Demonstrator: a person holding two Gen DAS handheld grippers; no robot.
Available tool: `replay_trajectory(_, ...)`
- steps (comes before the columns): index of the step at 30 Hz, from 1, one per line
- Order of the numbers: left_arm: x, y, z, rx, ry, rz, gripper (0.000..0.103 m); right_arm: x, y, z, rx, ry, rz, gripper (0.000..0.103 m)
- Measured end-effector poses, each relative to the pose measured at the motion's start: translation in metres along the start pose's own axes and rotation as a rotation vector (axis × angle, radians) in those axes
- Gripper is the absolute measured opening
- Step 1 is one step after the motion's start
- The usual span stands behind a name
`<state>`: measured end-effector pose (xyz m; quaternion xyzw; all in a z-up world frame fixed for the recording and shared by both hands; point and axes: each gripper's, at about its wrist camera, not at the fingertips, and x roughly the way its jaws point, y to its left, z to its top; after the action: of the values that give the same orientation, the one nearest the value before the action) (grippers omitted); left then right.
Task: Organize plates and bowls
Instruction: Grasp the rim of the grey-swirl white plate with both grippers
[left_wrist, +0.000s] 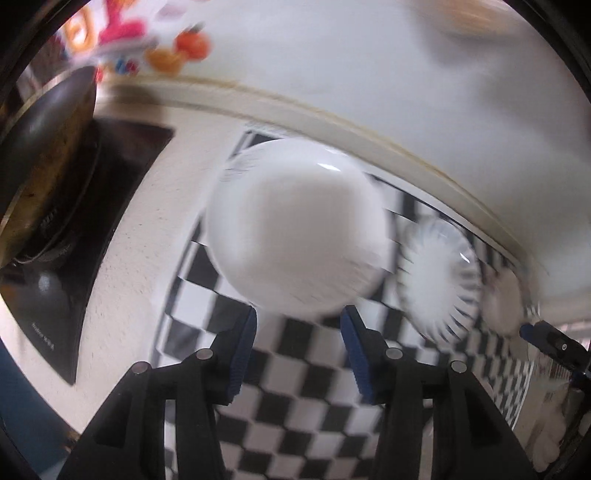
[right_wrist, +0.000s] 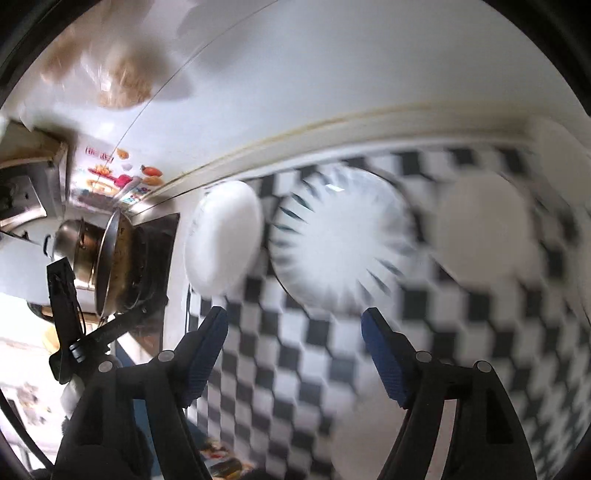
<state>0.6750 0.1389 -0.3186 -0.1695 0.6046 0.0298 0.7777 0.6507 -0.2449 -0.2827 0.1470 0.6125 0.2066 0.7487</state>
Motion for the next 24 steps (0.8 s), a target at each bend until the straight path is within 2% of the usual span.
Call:
replay_trajectory(5,0.051,0.044,0.033,-0.057,0.052,0.022,0.043,0.104,0.051,0.061,-0.121,0.127,-0.048,0.075)
replay_trajectory(9,0.078,0.062,0.052,-0.074,0.088,0.014,0.043,0.162,0.069,0.091,-0.148,0.211,-0.073,0.07)
replay_trajectory(12,0.091,0.069,0.063,-0.08,0.118,-0.002,0.043,0.195,0.075,0.108,-0.154,0.251,-0.134,0.068)
replay_trajectory(15,0.101,0.073,0.071,-0.072,0.143,-0.014,0.043,0.216,0.072,0.115,-0.145,0.286,-0.166,0.067)
replay_trajectory(18,0.103,0.07,0.076,-0.038,0.142,-0.017,0.043,0.227,0.069,0.122,-0.133,0.305,-0.155,0.061)
replay_trajectory(21,0.101,0.064,0.076,-0.012,0.141,-0.014,0.036,0.234,0.068,0.125,-0.124,0.337,-0.136,0.047)
replay_trajectory(24,0.099,0.064,0.074,-0.018,0.132,-0.002,0.036,0.239,0.071,0.122,-0.161,0.329,-0.188,0.038)
